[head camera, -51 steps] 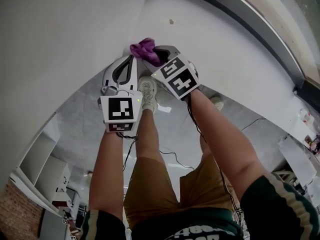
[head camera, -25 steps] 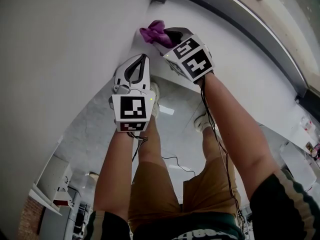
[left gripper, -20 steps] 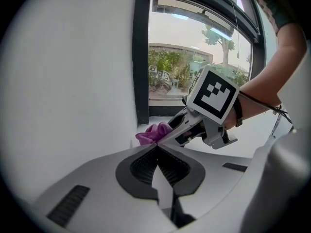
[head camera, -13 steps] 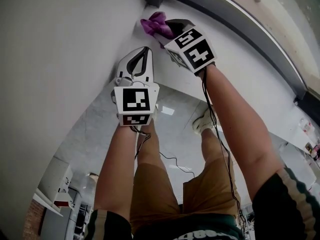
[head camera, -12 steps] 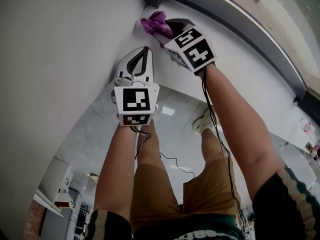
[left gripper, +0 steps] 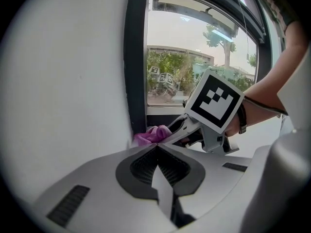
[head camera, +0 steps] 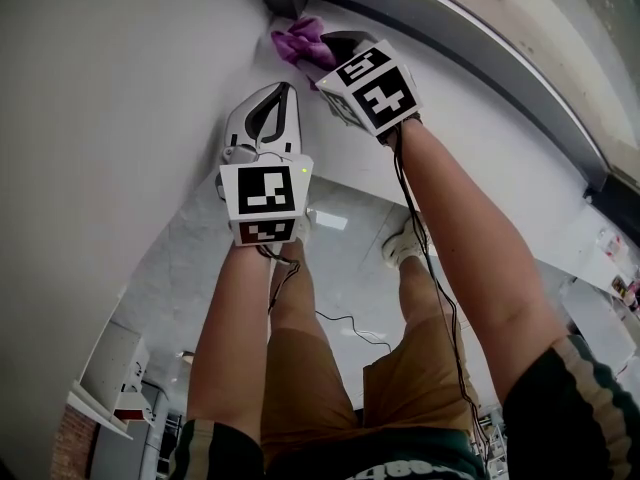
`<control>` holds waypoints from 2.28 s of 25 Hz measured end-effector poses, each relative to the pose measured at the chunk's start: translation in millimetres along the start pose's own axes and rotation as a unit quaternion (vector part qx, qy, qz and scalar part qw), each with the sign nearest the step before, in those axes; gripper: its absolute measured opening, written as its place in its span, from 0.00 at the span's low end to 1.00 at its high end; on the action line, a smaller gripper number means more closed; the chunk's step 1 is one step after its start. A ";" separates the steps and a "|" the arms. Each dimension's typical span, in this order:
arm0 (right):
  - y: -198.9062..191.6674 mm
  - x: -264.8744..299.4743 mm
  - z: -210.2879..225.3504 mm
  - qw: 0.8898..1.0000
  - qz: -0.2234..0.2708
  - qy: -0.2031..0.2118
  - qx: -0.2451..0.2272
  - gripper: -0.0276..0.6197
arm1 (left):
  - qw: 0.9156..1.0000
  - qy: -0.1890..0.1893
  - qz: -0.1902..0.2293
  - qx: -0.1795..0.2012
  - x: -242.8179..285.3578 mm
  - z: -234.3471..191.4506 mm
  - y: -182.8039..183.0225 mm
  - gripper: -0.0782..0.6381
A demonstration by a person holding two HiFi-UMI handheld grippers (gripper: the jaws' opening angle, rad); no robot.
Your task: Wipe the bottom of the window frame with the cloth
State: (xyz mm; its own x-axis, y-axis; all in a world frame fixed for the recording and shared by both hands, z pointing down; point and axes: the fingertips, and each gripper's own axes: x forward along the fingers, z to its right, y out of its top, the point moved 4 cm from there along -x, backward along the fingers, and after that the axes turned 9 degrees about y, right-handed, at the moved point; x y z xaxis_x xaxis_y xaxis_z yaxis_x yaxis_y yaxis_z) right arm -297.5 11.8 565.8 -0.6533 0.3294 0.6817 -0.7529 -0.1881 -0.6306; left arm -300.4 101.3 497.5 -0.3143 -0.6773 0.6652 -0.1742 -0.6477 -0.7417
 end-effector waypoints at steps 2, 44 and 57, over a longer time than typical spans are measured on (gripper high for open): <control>-1.0 0.1 1.0 1.000 -0.003 -0.001 0.004 0.29 | 1.000 0.000 -0.002 -0.001 0.7 0.8 -0.7 0.12; -68.2 -83.1 28.0 0.998 -0.006 -0.042 0.038 0.29 | 0.996 -0.061 -0.009 0.057 16.2 88.4 23.8 0.12; -109.6 -126.8 41.1 0.996 -0.020 -0.067 0.047 0.29 | 0.993 -0.087 -0.008 0.082 15.7 137.5 31.1 0.12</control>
State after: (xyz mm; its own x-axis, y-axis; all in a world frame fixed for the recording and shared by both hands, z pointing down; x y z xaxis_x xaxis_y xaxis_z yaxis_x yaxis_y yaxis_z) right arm -135.4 -47.4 563.7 -0.6230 0.2128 0.7527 -0.7782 -0.2654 -0.5691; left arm -182.4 22.6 496.6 -0.1448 -0.7065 0.6927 -0.0197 -0.6979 -0.7159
